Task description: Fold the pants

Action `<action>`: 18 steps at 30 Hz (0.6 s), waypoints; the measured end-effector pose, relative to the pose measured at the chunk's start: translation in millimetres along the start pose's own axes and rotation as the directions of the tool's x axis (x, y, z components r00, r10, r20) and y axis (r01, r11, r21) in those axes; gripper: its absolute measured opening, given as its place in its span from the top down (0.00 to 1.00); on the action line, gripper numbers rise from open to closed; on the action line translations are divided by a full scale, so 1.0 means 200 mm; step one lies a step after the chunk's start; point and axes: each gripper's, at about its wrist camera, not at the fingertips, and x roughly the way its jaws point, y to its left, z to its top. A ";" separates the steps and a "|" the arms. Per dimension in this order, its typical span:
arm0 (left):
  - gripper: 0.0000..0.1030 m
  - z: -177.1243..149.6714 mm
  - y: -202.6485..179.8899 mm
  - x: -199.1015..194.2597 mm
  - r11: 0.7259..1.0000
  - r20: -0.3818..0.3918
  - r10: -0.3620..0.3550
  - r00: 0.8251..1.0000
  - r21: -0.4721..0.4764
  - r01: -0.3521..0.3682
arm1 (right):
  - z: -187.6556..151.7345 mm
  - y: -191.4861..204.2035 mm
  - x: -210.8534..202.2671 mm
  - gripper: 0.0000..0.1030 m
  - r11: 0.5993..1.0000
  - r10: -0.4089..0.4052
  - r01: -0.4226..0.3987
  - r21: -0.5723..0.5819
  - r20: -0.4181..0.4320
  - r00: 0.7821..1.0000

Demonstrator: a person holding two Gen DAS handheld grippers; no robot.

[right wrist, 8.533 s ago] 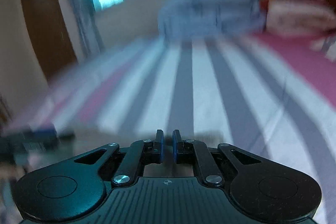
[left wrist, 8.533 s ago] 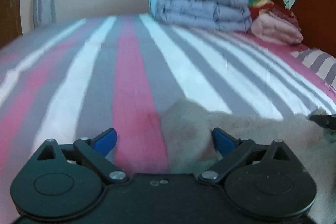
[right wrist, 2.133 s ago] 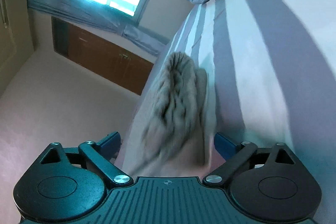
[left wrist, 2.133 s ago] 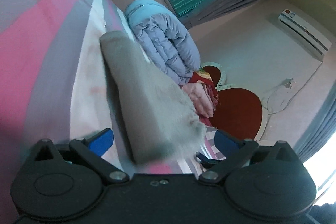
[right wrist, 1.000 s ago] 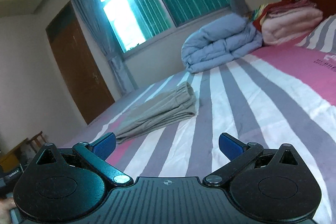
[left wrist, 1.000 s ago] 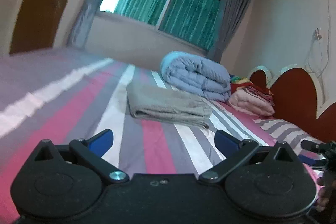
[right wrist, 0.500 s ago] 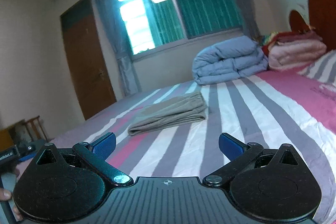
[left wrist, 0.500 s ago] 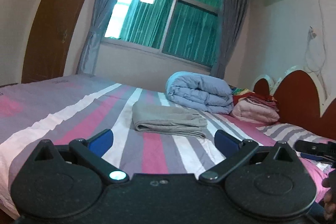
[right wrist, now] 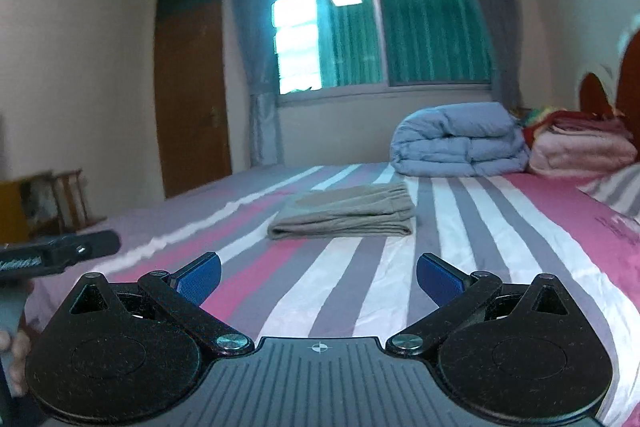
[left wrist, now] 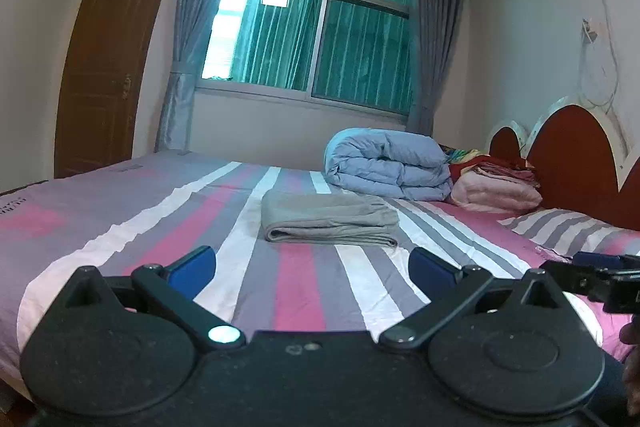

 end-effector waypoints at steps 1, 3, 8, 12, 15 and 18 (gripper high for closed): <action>0.06 0.00 0.00 0.00 1.000 0.001 0.003 1.000 -0.001 -0.003 | 0.00 0.01 0.01 0.00 1.000 -0.003 0.003 -0.015 -0.001 1.000; 0.06 0.00 0.00 0.01 1.000 -0.006 0.007 1.000 -0.002 -0.007 | -0.02 0.01 0.03 0.00 1.000 0.001 -0.001 -0.026 -0.001 1.000; 0.06 0.00 0.00 0.03 1.000 -0.015 0.014 1.000 0.001 -0.014 | -0.03 -0.05 0.08 0.00 1.000 -0.008 0.008 0.003 -0.016 1.000; 0.06 0.00 -0.01 0.02 1.000 -0.015 0.013 1.000 0.003 -0.013 | -0.03 -0.06 0.08 0.00 1.000 -0.014 0.015 0.018 -0.017 1.000; 0.06 0.00 -0.01 0.02 1.000 -0.013 0.013 1.000 0.004 -0.013 | -0.03 -0.06 0.08 0.00 1.000 -0.014 0.014 0.017 -0.015 1.000; 0.06 0.00 -0.01 0.02 1.000 -0.013 0.014 1.000 0.004 -0.014 | -0.03 -0.07 0.08 0.00 1.000 -0.013 0.013 0.013 -0.011 1.000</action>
